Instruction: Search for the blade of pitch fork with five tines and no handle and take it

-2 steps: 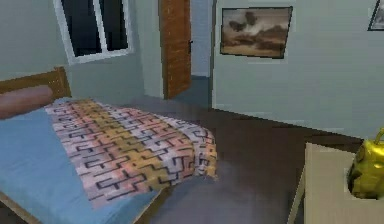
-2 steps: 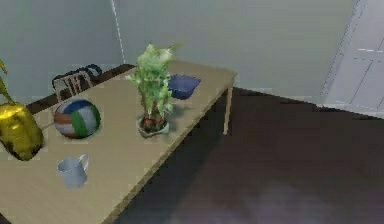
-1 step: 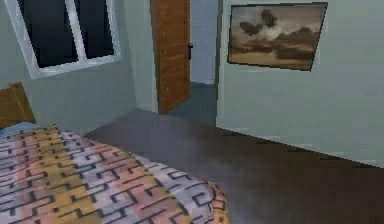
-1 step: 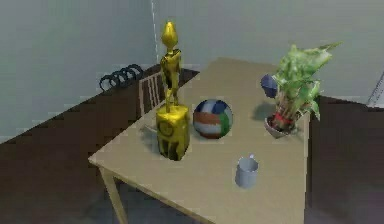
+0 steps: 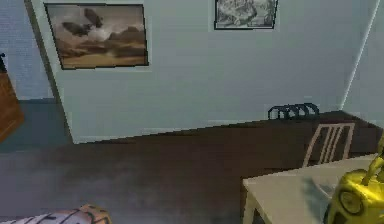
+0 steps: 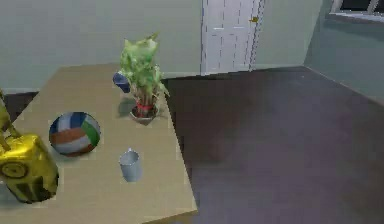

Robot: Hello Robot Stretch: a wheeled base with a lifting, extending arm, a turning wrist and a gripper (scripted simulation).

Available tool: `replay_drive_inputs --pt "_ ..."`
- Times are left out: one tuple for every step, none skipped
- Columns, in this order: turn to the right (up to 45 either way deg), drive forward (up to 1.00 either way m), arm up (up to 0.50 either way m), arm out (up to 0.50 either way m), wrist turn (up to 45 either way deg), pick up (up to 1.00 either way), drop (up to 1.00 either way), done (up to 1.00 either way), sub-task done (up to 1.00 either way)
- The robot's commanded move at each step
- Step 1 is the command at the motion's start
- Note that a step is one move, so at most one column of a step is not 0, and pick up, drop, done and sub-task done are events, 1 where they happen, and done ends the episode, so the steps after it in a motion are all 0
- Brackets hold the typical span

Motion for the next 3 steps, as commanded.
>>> replay_drive_inputs --pt "0.0 0.85 0.0 0.0 0.0 0.0 0.0 0.0 0.0" --pt "27.0 0.0 0.0 0.0 0.0 0.0 0.0 0.0 0.0" --pt "0.0 0.2 0.0 0.0 0.0 0.0 0.0 0.0 0.0"
